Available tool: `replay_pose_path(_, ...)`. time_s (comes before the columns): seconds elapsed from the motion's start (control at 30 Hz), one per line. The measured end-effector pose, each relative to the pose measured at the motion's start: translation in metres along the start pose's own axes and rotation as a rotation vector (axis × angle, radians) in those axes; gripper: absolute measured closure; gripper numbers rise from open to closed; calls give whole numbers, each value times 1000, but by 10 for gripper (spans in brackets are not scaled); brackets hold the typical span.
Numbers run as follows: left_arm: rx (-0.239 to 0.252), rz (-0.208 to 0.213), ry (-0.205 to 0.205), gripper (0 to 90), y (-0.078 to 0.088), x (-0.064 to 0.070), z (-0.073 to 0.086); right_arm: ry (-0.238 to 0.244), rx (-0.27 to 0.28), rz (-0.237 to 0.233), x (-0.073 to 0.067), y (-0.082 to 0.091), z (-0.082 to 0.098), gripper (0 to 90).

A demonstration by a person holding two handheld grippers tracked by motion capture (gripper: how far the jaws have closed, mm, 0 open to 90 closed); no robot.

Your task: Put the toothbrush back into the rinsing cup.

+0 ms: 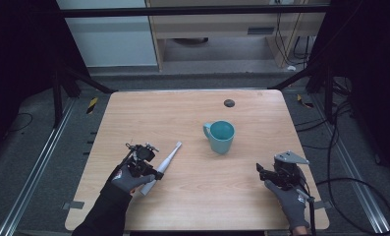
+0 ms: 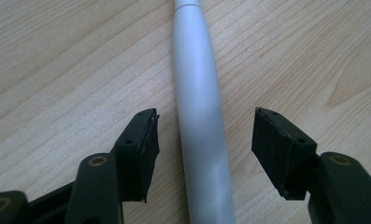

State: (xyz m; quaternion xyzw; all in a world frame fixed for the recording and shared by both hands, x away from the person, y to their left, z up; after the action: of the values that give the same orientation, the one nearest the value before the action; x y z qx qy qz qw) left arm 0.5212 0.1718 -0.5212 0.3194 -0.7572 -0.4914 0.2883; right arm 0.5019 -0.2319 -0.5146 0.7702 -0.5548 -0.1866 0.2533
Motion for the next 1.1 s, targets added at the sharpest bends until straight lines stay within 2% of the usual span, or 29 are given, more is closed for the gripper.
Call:
replay_pose_path(0.27, -41, -4, -2, 472, -6, 2, -1, 1, -1, -3, -1, 0, -1, 266)
replay_pose_path(0.43, -69, -21, -10, 514, -10, 2, -4, -3, -3, -2, 0, 0, 0, 267)
replay_pose_path(0.8, -85, -35, 8, 643, -13, -1, -5, 1, -4, -1, 0, 0, 0, 267)
replay_pose_path(1.1, -95, -33, 18, 651, -13, -1, -6, 3, 1, 1, 0, 1, -1, 267)
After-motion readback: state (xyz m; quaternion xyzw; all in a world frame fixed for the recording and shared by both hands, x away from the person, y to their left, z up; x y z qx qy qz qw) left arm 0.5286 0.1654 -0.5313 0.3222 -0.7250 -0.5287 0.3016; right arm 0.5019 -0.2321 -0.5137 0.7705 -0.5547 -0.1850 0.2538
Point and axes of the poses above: each handheld gripper's, and its own axes: y roughly backward along the jaws, z roughly out of its underside, x roughly to its right, the point moved 7 cm from there along -y, roughly forward along the jaws, and after that the axes turned 1 degree about -x, right-handed, at the moved point
